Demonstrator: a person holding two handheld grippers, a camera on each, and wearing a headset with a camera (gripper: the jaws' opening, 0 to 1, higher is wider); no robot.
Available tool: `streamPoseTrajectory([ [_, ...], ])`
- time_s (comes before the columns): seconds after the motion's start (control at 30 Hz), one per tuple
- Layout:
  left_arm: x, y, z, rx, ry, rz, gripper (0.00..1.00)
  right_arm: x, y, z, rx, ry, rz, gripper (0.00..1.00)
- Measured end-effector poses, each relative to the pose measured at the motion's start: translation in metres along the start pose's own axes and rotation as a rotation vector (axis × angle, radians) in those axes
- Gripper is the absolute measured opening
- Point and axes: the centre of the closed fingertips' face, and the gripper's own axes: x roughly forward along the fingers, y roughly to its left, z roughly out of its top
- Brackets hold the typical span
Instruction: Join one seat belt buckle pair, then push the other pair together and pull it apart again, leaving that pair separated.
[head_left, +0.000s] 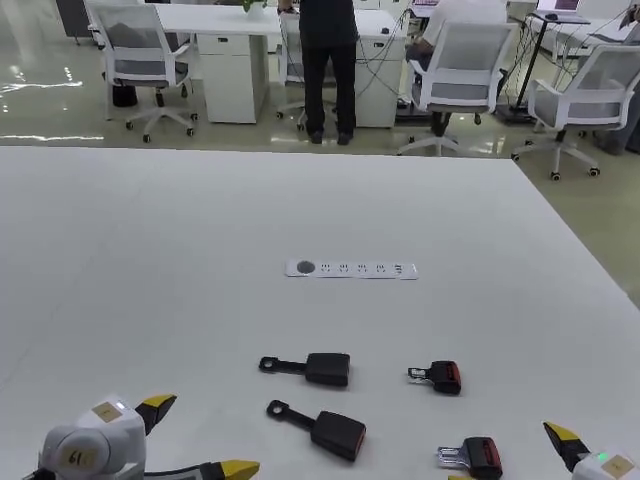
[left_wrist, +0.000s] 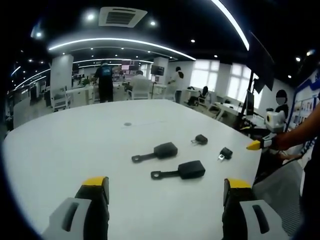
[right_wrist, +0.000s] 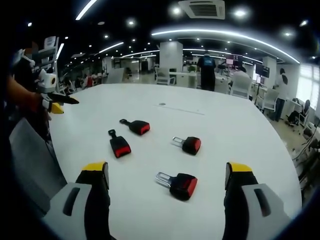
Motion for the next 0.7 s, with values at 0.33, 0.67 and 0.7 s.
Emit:
streamPoseTrajectory([
  [0.33, 0.0018, 0.0007, -0.0023, -0.003, 0.002, -0.001, 0.97, 0.0016, -0.0004, -0.0007, -0.001, -0.001, 0.001, 0.98],
  [0.67, 0.0031, 0.0002, -0.0023, -0.001, 0.005, -0.004, 0.97, 0.0003, 0.0013, -0.0023, -0.004, 0.009, 0.001, 0.97],
  [0.7, 0.0033, -0.0006, -0.0019, -0.001, 0.005, -0.004, 0.97, 0.0004, 0.0013, -0.0028, -0.004, 0.011, 0.002, 0.97],
])
